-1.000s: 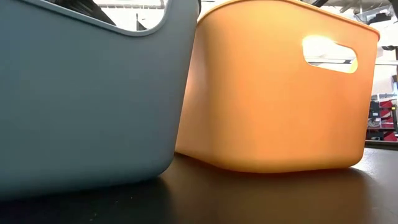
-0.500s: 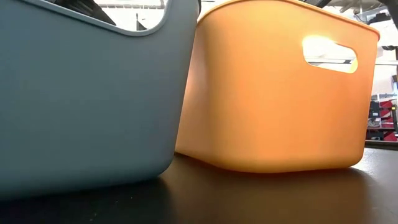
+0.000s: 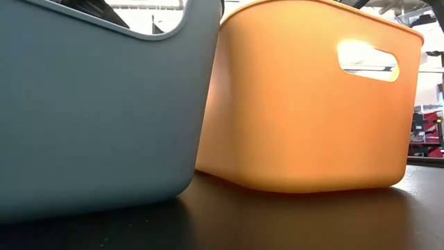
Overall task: Sort candy
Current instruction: Put the orange chocolate into the orange bin
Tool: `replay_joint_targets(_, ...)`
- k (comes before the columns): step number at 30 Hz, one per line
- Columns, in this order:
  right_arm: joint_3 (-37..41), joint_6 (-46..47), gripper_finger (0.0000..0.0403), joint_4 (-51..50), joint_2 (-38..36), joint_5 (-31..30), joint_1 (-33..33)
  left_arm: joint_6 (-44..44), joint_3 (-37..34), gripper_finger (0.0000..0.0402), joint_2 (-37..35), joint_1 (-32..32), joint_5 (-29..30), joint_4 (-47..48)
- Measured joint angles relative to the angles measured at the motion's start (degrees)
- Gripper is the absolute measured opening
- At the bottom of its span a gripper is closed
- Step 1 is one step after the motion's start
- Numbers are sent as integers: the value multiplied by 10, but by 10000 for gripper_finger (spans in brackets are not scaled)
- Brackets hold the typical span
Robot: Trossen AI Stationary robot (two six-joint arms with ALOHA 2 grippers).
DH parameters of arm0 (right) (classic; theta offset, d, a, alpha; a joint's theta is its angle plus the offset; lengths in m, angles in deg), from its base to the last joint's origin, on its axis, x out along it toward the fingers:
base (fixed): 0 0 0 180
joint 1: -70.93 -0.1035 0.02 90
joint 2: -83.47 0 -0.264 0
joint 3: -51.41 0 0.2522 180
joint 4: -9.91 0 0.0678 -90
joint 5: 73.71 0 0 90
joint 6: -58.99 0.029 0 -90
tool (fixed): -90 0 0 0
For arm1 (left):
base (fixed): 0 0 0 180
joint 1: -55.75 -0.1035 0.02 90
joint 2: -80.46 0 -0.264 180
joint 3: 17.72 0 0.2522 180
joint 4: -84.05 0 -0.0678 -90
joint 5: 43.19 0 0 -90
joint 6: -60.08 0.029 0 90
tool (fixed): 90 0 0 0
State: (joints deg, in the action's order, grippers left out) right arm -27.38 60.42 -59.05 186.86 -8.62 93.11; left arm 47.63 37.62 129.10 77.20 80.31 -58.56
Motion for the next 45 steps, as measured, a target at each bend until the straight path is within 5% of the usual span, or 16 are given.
replay_joint_targets(8,0,0,13,-1,0,-3,0,0,0,263,0,0,0,0)
replay_joint_targets(23,-39,40,2,-80,-10,-24,-96,0,0,263,0,0,0,12)
replay_joint_targets(28,-16,109,59,-56,-10,-6,-76,2,0,263,0,0,0,14)
replay_joint_targets(37,-3,135,292,-26,-10,-5,-74,2,0,263,0,0,0,14)
replay_joint_targets(45,-3,88,293,-7,-10,17,-39,1,0,263,0,0,0,14)
